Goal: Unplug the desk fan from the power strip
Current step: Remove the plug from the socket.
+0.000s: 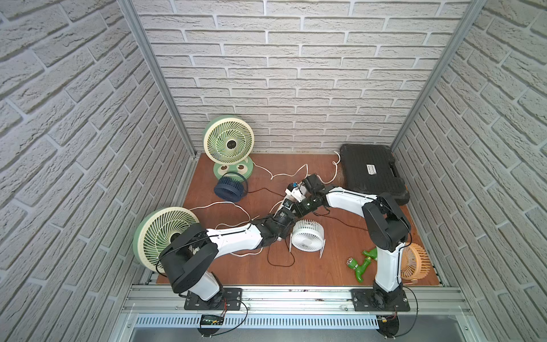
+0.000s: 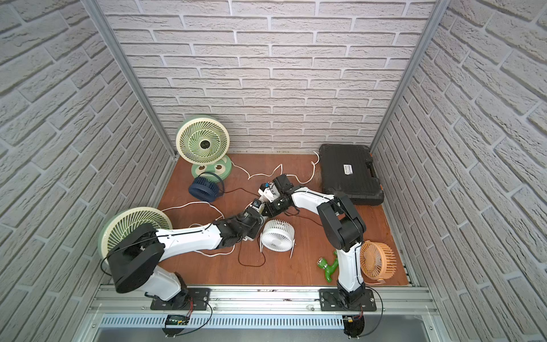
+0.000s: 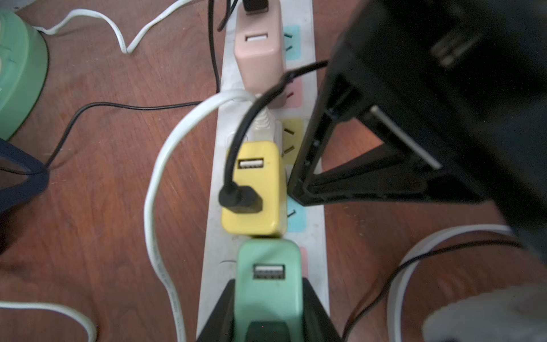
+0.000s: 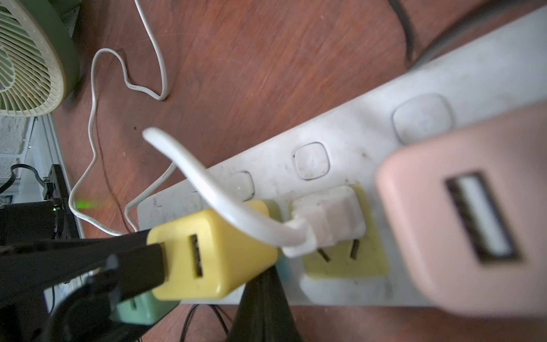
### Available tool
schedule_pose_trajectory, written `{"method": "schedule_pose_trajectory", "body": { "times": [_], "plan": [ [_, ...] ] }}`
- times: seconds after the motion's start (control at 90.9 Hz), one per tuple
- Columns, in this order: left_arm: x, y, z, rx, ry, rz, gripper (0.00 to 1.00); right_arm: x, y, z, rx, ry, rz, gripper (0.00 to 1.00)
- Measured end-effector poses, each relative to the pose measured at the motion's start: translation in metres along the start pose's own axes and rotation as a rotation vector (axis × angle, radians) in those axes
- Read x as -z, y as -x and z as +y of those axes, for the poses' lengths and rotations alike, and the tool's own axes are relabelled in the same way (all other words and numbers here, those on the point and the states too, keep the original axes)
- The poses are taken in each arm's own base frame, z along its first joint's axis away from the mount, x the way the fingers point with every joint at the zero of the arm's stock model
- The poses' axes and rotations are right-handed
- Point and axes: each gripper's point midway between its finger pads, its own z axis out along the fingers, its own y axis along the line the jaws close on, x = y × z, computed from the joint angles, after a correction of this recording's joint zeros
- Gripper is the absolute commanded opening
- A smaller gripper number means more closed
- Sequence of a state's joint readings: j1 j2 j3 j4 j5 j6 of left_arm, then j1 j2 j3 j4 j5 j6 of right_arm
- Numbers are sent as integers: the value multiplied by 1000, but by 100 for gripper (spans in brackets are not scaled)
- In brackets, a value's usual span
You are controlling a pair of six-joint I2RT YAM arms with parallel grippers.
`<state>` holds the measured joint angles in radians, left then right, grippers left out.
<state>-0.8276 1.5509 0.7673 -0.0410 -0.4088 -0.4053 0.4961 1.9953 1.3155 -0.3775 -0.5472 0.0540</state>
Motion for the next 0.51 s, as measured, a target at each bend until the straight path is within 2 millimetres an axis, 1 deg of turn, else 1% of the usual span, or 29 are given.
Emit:
{"method": "schedule_pose_trajectory", "body": {
  "times": [0.121,0.341,0.396,0.451,0.506],
  "plan": [
    [0,0,0,12,19,-2,0,1,1,-2,-1,-14,1,3],
    [-1,-1,11,167,-53,-4,0,1,5,-4,11,-38,-12,3],
    [0,-1,10,161,-46,-3,0,0,6,-4,13,-43,-15,3],
    [5,-1,8,117,-9,5,0,1,7,-5,15,-49,-18,3],
    [12,7,4,59,34,1,0,1,8,-6,15,-55,-19,3]
  ]
}}
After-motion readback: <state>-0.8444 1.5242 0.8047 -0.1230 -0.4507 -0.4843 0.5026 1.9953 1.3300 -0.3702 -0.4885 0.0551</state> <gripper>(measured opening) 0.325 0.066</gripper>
